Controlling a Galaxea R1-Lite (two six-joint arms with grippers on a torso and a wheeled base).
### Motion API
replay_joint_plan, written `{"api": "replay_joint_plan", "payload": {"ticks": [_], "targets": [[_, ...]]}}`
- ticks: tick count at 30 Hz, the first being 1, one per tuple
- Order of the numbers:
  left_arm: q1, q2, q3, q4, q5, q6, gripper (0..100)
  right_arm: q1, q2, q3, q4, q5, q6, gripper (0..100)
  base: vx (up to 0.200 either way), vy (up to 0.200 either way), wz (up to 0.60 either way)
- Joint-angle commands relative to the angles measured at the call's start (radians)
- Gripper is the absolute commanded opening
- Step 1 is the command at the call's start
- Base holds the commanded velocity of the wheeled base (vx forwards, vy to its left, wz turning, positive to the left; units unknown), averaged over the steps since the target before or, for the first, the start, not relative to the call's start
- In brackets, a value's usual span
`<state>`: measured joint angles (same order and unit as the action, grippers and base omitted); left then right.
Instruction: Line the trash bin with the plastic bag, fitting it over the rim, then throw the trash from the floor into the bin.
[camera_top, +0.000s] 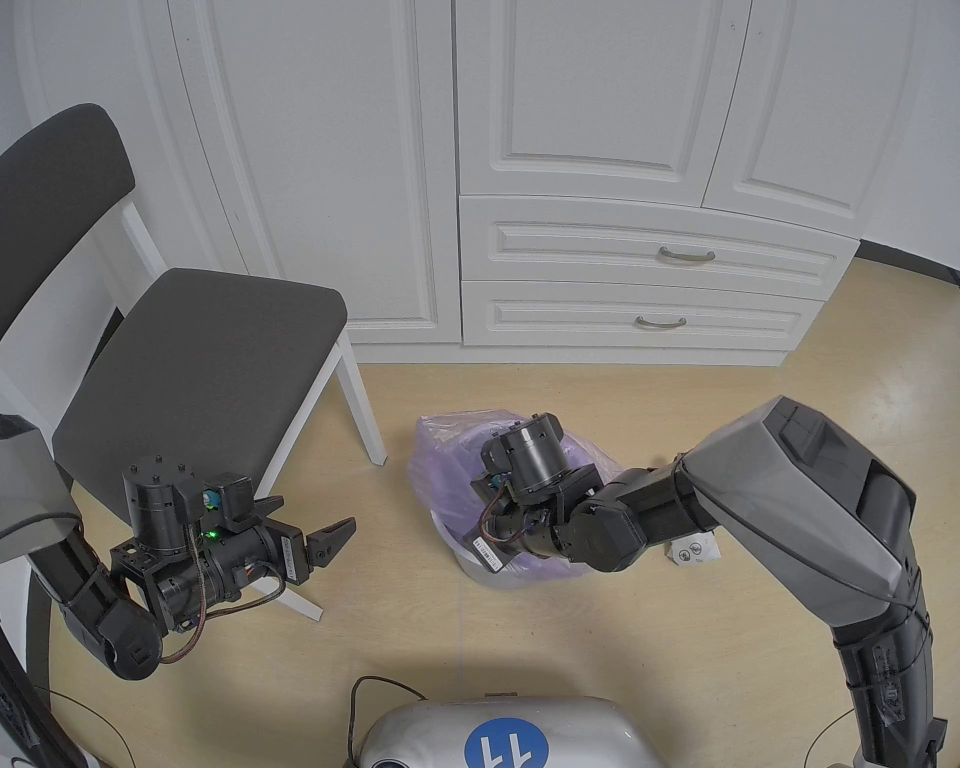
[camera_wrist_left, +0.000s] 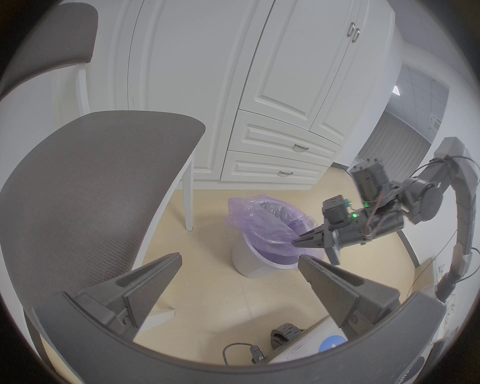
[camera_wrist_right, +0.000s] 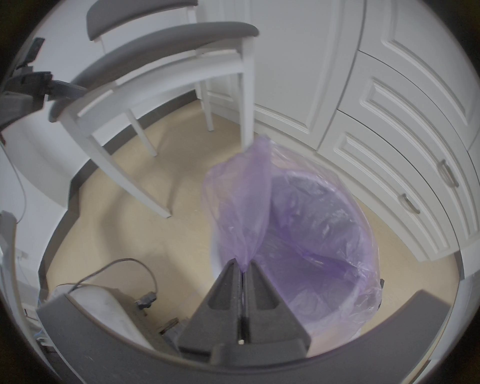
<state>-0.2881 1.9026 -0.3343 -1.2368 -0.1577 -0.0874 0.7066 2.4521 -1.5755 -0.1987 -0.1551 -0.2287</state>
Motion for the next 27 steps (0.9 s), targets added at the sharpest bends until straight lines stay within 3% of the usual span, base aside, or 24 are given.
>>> {"api": "replay_joint_plan", "payload": {"ticks": [1, 8, 21, 27], "targets": [[-0.002, -0.003, 0.012, -0.02, 0.0, 0.0, 100, 0.071, -0.093, 0.002, 0.067, 0.023, 0.002, 0, 0.0, 0.0, 0.0], [0.0, -0.007, 0.012, -0.02, 0.0, 0.0, 100, 0.137, -0.131, -0.006, 0.211, 0.034, 0.009, 0, 0.0, 0.0, 0.0], [0.0, -0.002, 0.009, -0.02, 0.0, 0.0, 100, 0.163, -0.082, -0.029, 0.216, 0.034, 0.026, 0, 0.0, 0.0, 0.0], [0.004, 0.01, 0.0, -0.02, -0.002, 0.0, 100, 0.146, 0.048, -0.19, 0.239, 0.032, 0.026, 0, 0.0, 0.0, 0.0]]}}
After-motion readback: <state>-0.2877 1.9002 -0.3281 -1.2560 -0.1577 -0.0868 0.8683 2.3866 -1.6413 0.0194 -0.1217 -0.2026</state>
